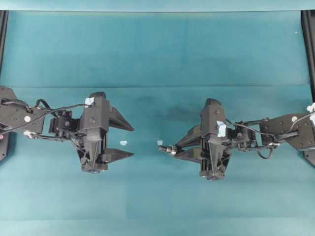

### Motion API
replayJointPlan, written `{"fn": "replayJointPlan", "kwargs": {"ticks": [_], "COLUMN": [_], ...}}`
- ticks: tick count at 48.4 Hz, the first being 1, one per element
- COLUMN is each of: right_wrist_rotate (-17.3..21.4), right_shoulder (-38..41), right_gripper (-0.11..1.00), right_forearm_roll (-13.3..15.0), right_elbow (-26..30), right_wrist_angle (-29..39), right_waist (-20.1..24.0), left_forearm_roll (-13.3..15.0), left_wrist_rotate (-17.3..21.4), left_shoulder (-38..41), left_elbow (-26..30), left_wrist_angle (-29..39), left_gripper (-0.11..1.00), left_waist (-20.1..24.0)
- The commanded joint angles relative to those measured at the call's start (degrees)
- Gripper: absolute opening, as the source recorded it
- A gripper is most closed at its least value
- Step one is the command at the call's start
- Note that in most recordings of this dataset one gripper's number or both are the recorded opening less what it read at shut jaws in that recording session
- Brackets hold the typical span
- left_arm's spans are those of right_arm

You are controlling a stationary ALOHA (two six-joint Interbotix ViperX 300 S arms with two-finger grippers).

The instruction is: Insert the washer onto the shaft with both hands.

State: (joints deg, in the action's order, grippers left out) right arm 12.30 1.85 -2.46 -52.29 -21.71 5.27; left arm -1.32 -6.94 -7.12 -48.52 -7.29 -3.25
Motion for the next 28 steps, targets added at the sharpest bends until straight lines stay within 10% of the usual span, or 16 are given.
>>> {"fn": "replayJointPlan", "kwargs": {"ticks": [1,28], "right_wrist_rotate": [0.00,-0.09], "right_shoulder": [-0.44,-0.44], "right_gripper": [0.00,0.00], "right_forearm_roll": [0.18,0.18], "right_elbow": [0.62,0.62], "right_wrist_angle": [-0.35,-0.35], "right_waist": [0.00,0.00], "left_forearm_roll": [-0.26,-0.26], "left_wrist_rotate": [0.09,0.09], "left_shoulder": [-0.97,-2.72], "left_elbow": [1.49,1.49], "left_wrist_angle": [0.00,1.23], "left_gripper": [0.89,0.89], "left_waist": [0.00,-0.09]}}
